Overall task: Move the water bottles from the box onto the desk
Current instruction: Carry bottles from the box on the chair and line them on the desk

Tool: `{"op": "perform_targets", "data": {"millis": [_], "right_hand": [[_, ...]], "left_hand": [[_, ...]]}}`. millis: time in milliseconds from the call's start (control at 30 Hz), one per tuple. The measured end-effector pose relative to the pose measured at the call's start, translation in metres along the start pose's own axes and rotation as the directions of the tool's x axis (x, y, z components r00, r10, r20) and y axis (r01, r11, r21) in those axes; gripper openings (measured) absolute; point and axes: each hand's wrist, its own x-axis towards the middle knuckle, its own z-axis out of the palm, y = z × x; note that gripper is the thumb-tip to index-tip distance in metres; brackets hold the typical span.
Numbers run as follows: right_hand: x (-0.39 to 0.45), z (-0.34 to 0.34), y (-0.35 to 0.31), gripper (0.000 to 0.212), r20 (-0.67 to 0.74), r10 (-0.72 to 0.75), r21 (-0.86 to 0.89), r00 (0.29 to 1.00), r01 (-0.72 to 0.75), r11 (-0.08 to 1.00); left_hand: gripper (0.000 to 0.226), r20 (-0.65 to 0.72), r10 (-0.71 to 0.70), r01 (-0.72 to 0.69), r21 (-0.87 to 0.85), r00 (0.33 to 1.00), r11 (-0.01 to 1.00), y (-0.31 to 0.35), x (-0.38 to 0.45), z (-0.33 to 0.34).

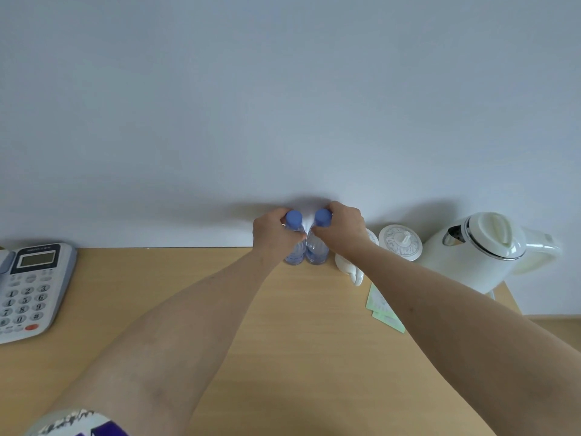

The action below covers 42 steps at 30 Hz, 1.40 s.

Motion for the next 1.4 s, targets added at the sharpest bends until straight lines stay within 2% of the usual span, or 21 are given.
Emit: {"op": "perform_targets", "data": {"millis": [633, 800, 933, 1033, 1100, 1200, 1400], "right_hand": [[-0.001, 0.000, -0.004, 0.030, -0.007, 0.036, 0.025, 0.999, -0.035, 0.999], [-0.005, -0.007, -0.006, 0.030, 0.040, 0.030, 0.037, 0.999, -0.032, 0.999], [-0.010, -0.022, -0.011, 0.035, 0.084, 0.032, 0.039, 0.996, -0.035, 0.999], [-0.015, -0.030, -0.017, 0.035, 0.085, -0.022, -0.015, 0.996, 0.023, 1.000], [-0.017, -0.031, -0.021, 0.031, 0.085, -0.043, -0.067, 0.995, 0.048, 0.997], [-0.021, -0.026, -0.022, 0.028, 0.046, -0.005, -0.078, 0.999, 0.009, 0.997], [-0.018, -0.017, -0.017, 0.030, -0.012, 0.029, -0.024, 1.000, -0.029, 0.999]], "left_hand": [[0.041, 0.015, 0.081, -0.081, 0.026, 0.997, 0.996, -0.002, 0.002, -0.003], [0.035, 0.006, 0.090, -0.091, 0.055, 0.996, 0.994, 0.002, -0.001, -0.006], [0.044, 0.033, 0.125, -0.127, 0.060, 0.992, 0.990, 0.016, -0.002, -0.018], [0.051, 0.087, 0.142, -0.151, 0.106, 0.986, 0.983, 0.025, 0.002, -0.028], [0.047, 0.132, 0.140, -0.163, 0.176, 0.981, 0.971, 0.027, 0.001, -0.031], [0.041, 0.163, 0.151, -0.189, 0.250, 0.975, 0.949, 0.024, -0.004, -0.029], [0.029, 0.095, 0.163, -0.181, 0.227, 0.982, 0.957, 0.022, -0.004, -0.018]]}}
